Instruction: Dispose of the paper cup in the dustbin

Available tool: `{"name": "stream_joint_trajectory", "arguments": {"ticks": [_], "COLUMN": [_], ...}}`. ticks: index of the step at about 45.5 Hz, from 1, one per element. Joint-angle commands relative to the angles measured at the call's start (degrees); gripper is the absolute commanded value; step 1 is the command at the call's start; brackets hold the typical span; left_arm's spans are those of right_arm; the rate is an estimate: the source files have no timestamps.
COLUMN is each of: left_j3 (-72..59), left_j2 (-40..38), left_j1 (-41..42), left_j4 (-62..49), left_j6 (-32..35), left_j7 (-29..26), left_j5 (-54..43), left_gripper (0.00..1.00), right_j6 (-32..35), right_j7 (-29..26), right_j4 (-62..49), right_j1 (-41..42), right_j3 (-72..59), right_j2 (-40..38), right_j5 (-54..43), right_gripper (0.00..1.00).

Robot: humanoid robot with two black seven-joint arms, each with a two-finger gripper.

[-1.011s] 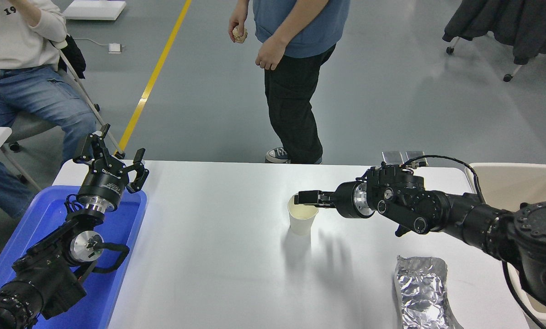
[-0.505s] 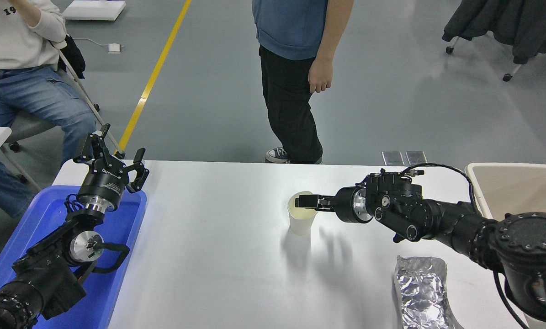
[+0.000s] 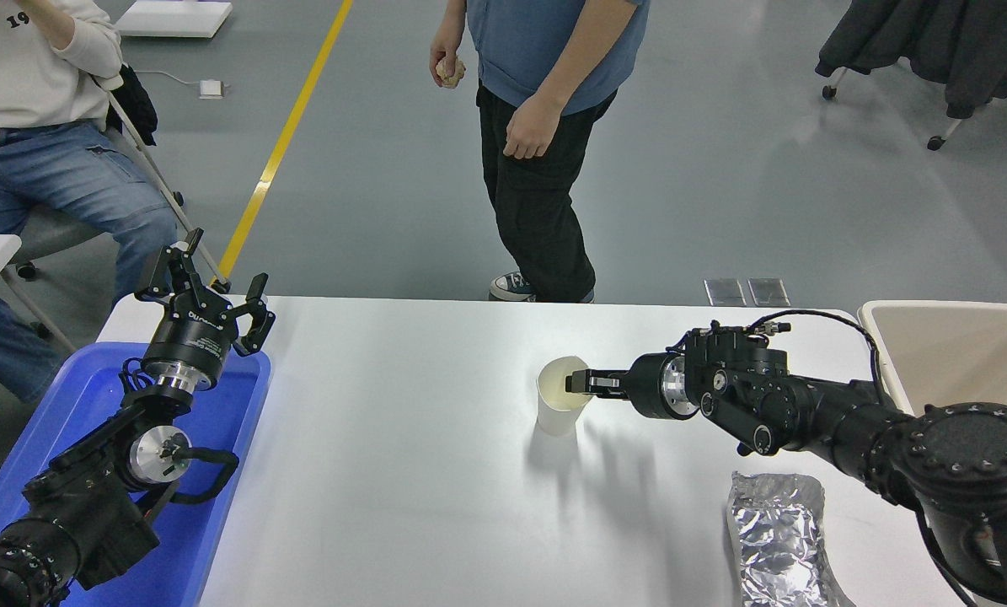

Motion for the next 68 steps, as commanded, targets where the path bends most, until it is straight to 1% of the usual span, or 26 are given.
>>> {"name": "stream_joint_trajectory", "arguments": {"ticks": [1,5,13,24,30,49,57,68], "left_j3": [0.0,0.0,0.0,-0.1,-0.1,-0.1,-0.1,-0.1], "left_j2": [0.1,0.0,0.0,0.1,0.1,0.2,0.2,0.2], "left_j1": [0.0,0.0,0.0,0.1,0.1,0.1,0.1,0.2], "left_j4": [0.0,0.0,0.0,0.0,0.0,0.0,-0.1,0.0], "left_j6": [0.0,0.0,0.0,0.0,0.0,0.0,0.0,0.0], "left_j7": [0.0,0.0,-0.1,0.0,0.0,0.0,0.0,-0.1], "left_j5": [0.0,0.0,0.0,0.0,0.0,0.0,0.0,0.0], "left_gripper": [1.0,1.0,1.0,1.0,1.0,1.0,1.0,1.0], "right_j6": [0.1,0.1,0.2,0.4,0.5,1.6,3.8,5.8], "right_j7": [0.3,0.3,0.3,1.9,2.0,1.5,1.4,1.2], "right_j4": [0.1,0.4,1.9,2.6,5.3,15.5,18.6,26.1], "right_j1": [0.0,0.3,1.0,2.2,3.6,11.6,15.0,20.6], "right_j3": [-0.4,-0.5,-0.5,-2.2,-2.3,-2.2,-2.1,-2.2], "right_j2": [0.0,0.0,0.0,0.0,-0.1,-9.7,-14.1,-22.2], "right_j5": [0.0,0.0,0.0,0.3,0.4,1.2,1.2,1.2], "right_gripper": [0.07,0.0,0.0,0.0,0.0,0.0,0.0,0.0]}}
